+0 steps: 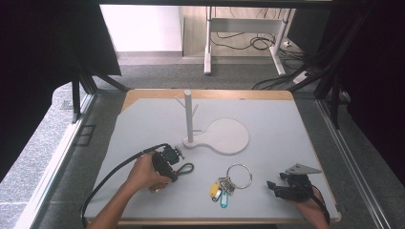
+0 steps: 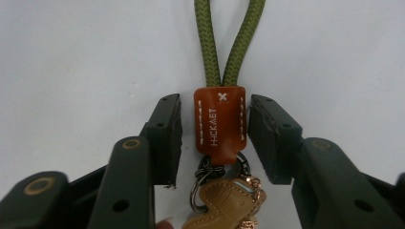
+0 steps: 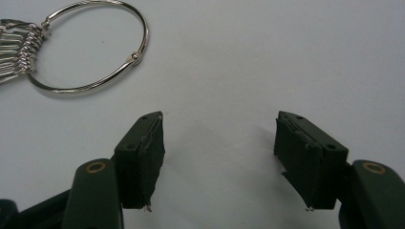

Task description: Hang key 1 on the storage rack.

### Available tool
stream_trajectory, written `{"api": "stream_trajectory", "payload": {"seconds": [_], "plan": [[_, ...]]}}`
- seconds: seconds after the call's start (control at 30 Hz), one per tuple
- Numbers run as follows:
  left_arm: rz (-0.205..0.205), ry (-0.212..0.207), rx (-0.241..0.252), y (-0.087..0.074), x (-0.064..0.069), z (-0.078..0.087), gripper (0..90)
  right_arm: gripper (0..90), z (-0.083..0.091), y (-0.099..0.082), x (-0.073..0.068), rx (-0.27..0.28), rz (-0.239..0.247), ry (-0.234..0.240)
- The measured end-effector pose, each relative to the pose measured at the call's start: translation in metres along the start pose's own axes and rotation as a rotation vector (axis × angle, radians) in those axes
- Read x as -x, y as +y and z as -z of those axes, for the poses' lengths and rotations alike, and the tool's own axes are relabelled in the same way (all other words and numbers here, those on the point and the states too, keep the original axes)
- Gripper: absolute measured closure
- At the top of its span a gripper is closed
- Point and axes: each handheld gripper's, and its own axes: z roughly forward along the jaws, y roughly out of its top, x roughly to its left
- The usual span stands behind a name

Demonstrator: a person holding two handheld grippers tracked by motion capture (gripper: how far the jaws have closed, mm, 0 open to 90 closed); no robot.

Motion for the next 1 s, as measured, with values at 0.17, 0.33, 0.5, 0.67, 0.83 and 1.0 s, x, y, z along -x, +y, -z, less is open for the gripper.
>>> {"api": "stream_trajectory", "payload": {"seconds": [0.17, 0.33, 0.5, 0.67, 0.83, 1.0], "plan": [[-0.011, 0.01, 0.005, 0.0, 0.002, 0.0, 62.9, 34.6, -0.001, 0.0, 0.0, -0.002, 0.003, -0.004], [-0.017, 0.015, 0.011, -0.001, 0.005, 0.0, 66.4, 34.6, -0.001, 0.0, -0.001, -0.005, 0.003, -0.006], [-0.022, 0.011, 0.02, -0.002, 0.004, 0.0, 66.8, 34.6, -0.001, 0.0, 0.0, -0.003, 0.004, -0.007], [-0.028, -0.002, 0.047, -0.006, 0.005, 0.006, 67.0, 34.7, 0.001, -0.001, 0.002, -0.002, -0.007, -0.005], [-0.017, -0.027, 0.12, -0.012, 0.003, 0.024, 67.0, 34.7, 0.001, -0.001, 0.003, 0.001, -0.013, -0.006], [-0.002, -0.049, 0.184, -0.02, 0.001, 0.042, 67.0, 34.8, 0.001, -0.001, 0.003, -0.001, -0.017, -0.006]]}}
